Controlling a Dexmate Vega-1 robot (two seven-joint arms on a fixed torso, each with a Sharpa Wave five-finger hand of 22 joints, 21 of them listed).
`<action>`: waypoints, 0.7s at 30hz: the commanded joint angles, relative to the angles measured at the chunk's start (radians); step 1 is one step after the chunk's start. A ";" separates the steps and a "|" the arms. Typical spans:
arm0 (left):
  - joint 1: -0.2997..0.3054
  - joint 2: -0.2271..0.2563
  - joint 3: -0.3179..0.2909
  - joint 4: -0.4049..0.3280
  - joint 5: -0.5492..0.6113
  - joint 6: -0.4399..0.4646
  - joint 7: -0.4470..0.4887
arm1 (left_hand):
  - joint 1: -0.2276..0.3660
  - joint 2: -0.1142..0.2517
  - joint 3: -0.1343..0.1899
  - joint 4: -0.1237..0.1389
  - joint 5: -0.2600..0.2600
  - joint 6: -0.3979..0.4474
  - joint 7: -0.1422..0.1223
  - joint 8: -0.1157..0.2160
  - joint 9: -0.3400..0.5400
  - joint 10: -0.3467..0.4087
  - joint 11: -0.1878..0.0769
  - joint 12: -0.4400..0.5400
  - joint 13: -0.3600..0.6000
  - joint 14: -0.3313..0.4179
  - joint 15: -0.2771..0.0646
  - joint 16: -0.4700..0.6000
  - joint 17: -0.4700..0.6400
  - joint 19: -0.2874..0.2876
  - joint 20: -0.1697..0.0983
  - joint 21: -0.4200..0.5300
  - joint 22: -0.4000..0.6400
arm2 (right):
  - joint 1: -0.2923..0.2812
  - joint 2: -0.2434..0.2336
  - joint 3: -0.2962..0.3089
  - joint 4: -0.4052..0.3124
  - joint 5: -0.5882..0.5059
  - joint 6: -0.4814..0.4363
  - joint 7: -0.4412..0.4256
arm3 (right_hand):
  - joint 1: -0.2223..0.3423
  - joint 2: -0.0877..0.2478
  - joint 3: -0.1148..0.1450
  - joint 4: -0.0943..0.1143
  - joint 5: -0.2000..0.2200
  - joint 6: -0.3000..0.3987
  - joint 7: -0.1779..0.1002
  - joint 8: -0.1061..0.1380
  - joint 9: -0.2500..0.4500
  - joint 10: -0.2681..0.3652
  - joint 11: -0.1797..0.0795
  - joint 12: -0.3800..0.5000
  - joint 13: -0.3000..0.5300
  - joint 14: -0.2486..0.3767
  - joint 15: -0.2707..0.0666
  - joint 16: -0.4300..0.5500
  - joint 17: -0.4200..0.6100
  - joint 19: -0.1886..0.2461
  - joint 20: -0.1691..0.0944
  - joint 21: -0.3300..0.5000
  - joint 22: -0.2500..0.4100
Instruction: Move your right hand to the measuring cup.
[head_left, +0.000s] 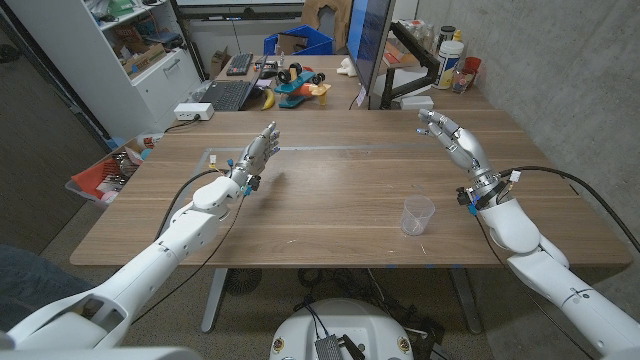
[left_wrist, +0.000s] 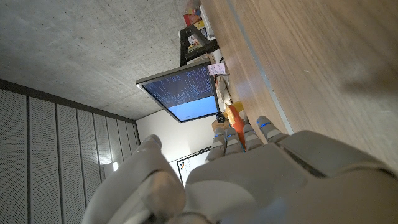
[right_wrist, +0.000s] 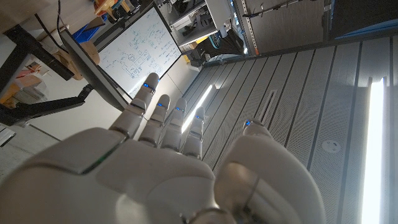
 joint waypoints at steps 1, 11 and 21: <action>-0.013 -0.008 0.005 0.019 0.002 0.001 -0.006 | 0.000 0.007 0.002 -0.007 -0.001 0.004 0.000 0.004 0.002 0.007 0.005 0.004 0.000 0.003 0.000 0.008 0.001 -0.015 0.006 -0.002 0.003 | -0.009 0.006 0.007 0.005 -0.014 0.028 0.003 | -0.007 0.006 0.002 -0.006 0.006 0.018 -0.001 0.004 0.002 0.012 -0.002 0.004 -0.001 0.017 -0.003 0.007 0.001 0.016 -0.003 -0.004 0.005; -0.018 -0.011 0.005 0.028 0.003 -0.001 -0.006 | -0.001 0.007 0.000 -0.008 -0.001 0.007 0.001 0.004 0.002 0.007 0.007 0.004 -0.003 0.003 0.000 0.008 0.001 -0.013 0.007 -0.006 0.004 | -0.047 0.006 0.046 -0.027 -0.084 0.036 -0.027 | -0.010 0.004 0.000 -0.006 0.009 0.026 -0.006 0.004 0.002 0.018 -0.005 0.004 -0.003 0.023 -0.007 0.008 -0.001 0.024 -0.006 -0.009 0.005; -0.023 -0.014 0.005 0.030 0.001 -0.002 -0.009 | -0.003 0.006 -0.001 -0.008 -0.001 0.008 -0.001 0.003 0.002 0.008 0.007 0.005 -0.006 0.004 -0.001 0.008 0.001 -0.012 0.007 -0.010 0.004 | -0.083 0.018 0.081 -0.048 -0.159 0.042 -0.062 | -0.013 0.002 -0.003 -0.006 0.013 0.037 -0.013 0.004 0.001 0.028 -0.011 0.005 -0.005 0.031 -0.014 0.009 -0.003 0.031 -0.009 -0.015 0.005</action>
